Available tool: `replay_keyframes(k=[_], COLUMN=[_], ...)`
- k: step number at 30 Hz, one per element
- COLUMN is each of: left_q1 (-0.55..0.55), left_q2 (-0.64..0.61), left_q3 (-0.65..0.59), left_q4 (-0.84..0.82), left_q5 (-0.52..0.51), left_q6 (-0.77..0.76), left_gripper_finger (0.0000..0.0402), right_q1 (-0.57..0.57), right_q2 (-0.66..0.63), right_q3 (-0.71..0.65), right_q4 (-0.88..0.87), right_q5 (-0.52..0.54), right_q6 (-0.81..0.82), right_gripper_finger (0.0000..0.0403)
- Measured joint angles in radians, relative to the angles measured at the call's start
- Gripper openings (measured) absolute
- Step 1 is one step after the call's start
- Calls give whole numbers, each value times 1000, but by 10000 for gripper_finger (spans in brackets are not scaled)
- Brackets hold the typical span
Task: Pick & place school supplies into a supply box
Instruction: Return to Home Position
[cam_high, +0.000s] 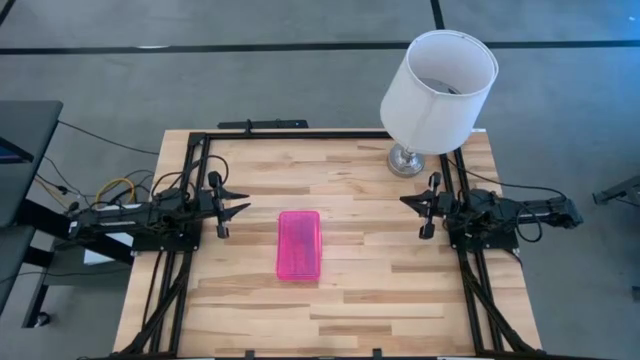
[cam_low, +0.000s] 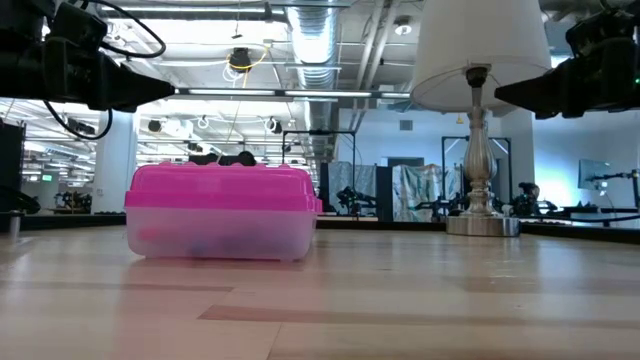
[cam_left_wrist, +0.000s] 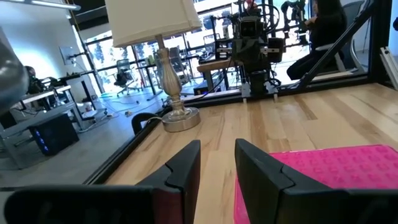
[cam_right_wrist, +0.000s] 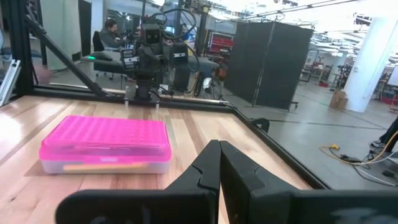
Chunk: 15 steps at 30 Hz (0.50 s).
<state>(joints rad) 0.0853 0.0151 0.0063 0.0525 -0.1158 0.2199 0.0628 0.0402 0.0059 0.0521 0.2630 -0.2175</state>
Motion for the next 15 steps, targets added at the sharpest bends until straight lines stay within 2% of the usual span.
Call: replay_keyframes(k=[15], left_q1=[0], left_q2=[0], left_q3=[0], left_q4=[0], left_q5=[0], left_q6=[6], left_gripper_finger=[96], right_q1=[0], right_q2=[0], right_q3=[0], right_q4=[0], right_q5=[0], right_q6=[0], right_gripper_finger=[0])
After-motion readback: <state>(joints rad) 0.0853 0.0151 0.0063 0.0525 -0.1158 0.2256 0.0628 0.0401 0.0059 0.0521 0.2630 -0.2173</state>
